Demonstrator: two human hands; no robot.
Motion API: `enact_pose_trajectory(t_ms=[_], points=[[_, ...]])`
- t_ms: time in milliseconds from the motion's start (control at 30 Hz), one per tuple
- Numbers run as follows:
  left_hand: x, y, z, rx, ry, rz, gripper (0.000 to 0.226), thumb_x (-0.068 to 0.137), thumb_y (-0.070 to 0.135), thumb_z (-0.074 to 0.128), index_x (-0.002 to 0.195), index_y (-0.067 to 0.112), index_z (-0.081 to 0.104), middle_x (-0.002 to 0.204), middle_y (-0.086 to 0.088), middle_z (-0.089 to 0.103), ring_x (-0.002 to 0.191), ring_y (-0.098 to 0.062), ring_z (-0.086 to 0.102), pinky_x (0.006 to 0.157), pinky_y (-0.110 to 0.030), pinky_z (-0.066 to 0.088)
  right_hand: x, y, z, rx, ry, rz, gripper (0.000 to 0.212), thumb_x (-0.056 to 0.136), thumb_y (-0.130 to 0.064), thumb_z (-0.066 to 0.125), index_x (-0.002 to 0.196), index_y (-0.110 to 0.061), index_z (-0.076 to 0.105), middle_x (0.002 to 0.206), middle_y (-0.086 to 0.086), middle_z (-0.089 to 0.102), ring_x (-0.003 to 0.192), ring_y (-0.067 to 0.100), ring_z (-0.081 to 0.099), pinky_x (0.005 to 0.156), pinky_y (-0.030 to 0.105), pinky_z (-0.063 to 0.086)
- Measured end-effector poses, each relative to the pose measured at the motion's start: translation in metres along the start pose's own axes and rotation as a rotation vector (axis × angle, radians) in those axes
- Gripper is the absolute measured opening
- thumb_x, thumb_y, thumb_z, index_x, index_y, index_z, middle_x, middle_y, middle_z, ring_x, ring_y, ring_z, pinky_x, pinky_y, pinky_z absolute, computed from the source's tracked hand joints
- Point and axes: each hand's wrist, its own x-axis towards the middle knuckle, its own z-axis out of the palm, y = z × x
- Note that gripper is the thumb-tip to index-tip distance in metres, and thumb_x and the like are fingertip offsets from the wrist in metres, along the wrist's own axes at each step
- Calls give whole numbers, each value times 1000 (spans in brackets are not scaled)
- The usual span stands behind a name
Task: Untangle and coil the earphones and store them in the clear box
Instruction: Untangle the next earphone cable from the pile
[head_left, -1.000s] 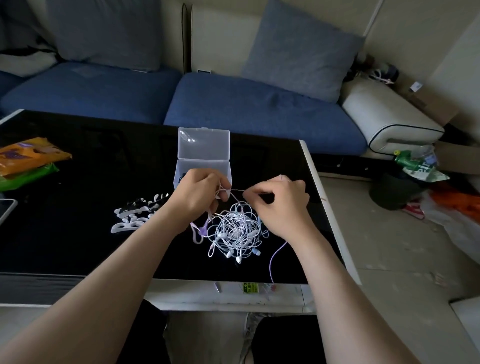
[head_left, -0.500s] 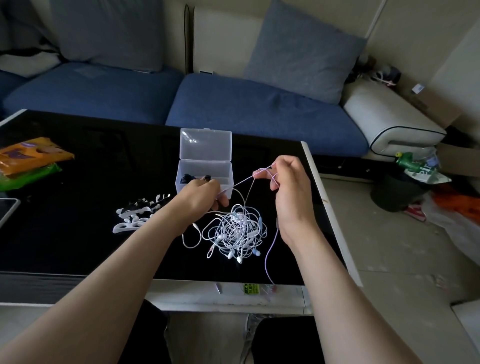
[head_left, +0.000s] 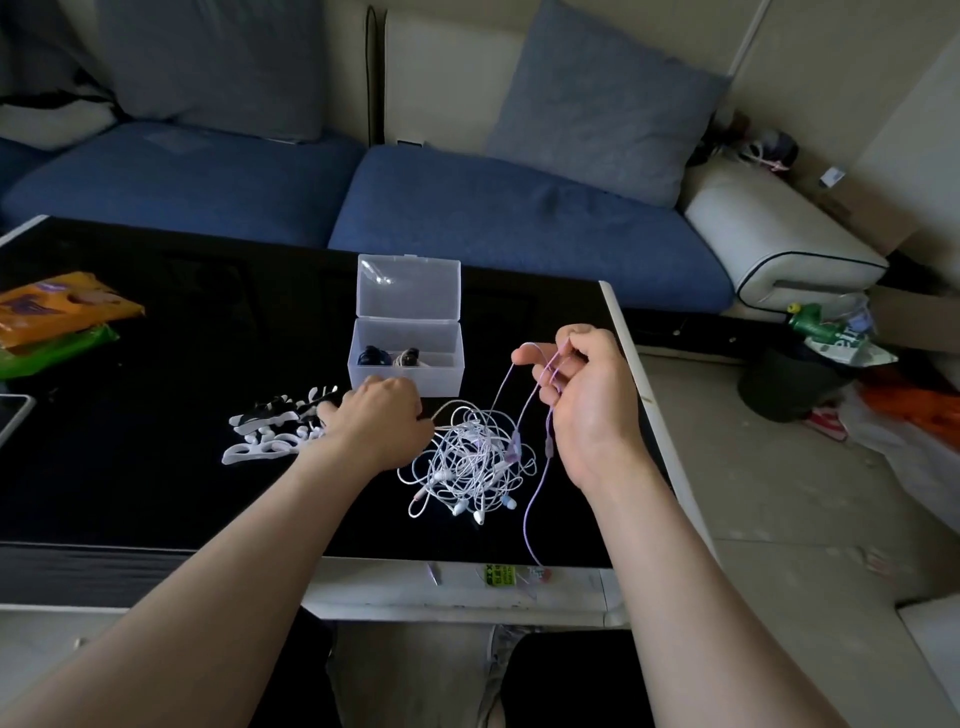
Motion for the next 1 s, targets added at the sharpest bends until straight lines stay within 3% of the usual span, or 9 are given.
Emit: enact_pose_trajectory(t_ms=[100,167,300,433,500,633,800,933,1000], points=[[-1,6,3,97,-75,213,74,86,18,70,152,33,40,156,-6,36,145,-34,31,112,-60,29,-2,-1,1,-111,-4,-44,25,97,-11,42,74,-14,51,75,21,72,74,25,47,66,28,36],[0,12,6,45,-135,401,91,84,14,69,160,43,27,170,4,20,156,-27,17,117,-62,23,-3,-1,3,-161,-15,-55,33,97,-17,48,65,-12,55,71,20,70,67,18,57,71,30,40],[13,17,23,-94,-186,541,50,102,21,50,142,51,53,160,14,39,151,-21,31,115,-57,25,-3,4,2,-405,-29,-141,47,94,-11,65,48,-9,54,53,8,55,56,12,49,74,29,45],[20,20,36,78,-193,489,25,108,41,51,130,43,63,124,8,54,131,-21,48,105,-48,28,-3,6,-5,-551,-35,-181,26,82,4,68,66,0,47,56,-1,38,52,9,31,53,16,36],[25,18,38,95,-146,451,20,106,46,56,122,40,66,109,12,56,125,-21,54,102,-47,29,-1,9,-11,-665,-47,-154,23,80,4,66,72,-11,51,56,-4,40,50,8,30,49,16,32],[31,13,35,85,-106,426,15,100,53,62,101,38,67,97,15,65,112,-17,58,93,-45,30,0,15,-23,-915,-81,-89,28,82,-3,64,97,-26,66,47,-9,49,49,11,51,57,26,45],[29,9,23,18,-63,412,26,94,62,68,86,37,64,94,16,69,102,-12,61,89,-43,31,-2,18,-25,-887,-205,96,38,87,-3,58,111,-30,67,64,2,62,63,22,77,76,43,66],[23,6,19,-34,-79,416,24,94,65,65,88,42,62,98,16,67,102,-13,60,91,-44,38,2,28,-20,-989,-242,60,29,101,-14,51,109,-30,73,77,1,69,57,21,67,55,35,59],[21,4,20,-41,-108,419,20,95,63,64,91,43,61,102,14,68,105,-14,61,95,-46,44,5,32,-18,-1080,-284,2,24,108,-34,52,105,-27,75,85,-2,72,72,25,72,64,38,57]])
